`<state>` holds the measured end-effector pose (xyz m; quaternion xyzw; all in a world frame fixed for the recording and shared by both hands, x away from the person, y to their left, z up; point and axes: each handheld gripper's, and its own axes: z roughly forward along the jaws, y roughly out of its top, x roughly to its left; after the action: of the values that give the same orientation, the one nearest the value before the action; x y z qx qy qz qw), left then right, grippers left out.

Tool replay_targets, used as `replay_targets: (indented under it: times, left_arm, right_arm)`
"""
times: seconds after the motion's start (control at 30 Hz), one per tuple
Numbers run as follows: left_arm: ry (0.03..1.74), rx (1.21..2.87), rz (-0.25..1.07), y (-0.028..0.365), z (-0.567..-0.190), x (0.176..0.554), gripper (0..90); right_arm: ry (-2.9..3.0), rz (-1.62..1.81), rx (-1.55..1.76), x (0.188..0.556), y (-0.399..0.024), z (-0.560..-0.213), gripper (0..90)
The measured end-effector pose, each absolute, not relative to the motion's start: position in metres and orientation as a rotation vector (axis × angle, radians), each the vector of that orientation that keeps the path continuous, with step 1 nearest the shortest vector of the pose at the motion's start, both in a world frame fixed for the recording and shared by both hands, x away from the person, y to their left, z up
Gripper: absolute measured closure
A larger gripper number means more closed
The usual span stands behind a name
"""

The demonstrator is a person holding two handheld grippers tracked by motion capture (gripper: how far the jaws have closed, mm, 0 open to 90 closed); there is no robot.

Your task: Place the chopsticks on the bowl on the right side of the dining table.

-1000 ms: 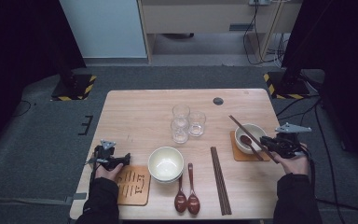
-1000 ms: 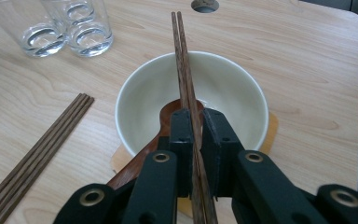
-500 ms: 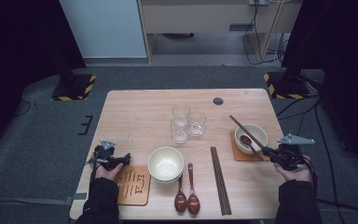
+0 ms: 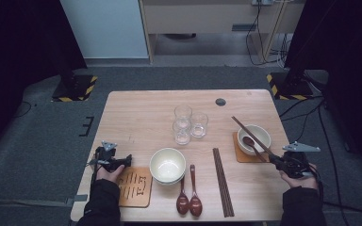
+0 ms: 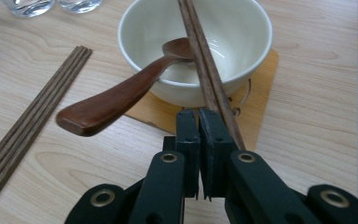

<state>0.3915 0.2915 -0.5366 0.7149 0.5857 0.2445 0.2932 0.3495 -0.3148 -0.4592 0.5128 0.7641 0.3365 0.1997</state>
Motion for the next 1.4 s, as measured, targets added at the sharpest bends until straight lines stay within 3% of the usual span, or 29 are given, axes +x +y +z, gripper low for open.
replay_targets:
  times: [1.4]
  left_arm:
    - [1.560, 1.904, 0.652, 0.291, -0.537, 0.392, 2.9]
  right_arm:
    - [2.014, 0.952, 1.504, 0.362, -0.333, -0.463, 74.4]
